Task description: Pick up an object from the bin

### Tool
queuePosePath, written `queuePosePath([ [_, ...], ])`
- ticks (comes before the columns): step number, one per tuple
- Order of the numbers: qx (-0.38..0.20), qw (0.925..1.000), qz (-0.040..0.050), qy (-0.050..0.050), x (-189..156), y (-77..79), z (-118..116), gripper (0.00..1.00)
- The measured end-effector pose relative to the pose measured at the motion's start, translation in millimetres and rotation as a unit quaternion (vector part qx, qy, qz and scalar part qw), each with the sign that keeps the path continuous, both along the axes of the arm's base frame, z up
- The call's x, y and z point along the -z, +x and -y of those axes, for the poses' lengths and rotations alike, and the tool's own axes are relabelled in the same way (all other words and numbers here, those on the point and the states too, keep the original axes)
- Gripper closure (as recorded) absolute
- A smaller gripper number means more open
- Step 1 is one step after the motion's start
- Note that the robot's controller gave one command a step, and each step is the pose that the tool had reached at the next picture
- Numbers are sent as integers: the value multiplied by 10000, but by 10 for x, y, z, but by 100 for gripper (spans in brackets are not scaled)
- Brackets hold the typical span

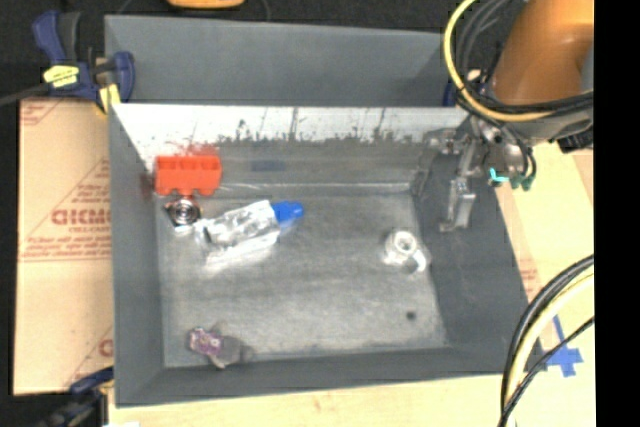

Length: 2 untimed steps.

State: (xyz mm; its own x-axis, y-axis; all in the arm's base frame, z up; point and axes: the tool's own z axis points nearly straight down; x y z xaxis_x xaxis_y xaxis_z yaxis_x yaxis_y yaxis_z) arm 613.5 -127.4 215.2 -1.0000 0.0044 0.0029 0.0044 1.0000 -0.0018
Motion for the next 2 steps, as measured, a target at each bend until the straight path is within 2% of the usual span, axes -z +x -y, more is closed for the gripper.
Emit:
queuePosePath([
  [1, 130, 9999, -24, 10, 1395, -993, -400, 0],
  [2, -556, 9984, 76, 21, 148, -820, -1640, 0],
])
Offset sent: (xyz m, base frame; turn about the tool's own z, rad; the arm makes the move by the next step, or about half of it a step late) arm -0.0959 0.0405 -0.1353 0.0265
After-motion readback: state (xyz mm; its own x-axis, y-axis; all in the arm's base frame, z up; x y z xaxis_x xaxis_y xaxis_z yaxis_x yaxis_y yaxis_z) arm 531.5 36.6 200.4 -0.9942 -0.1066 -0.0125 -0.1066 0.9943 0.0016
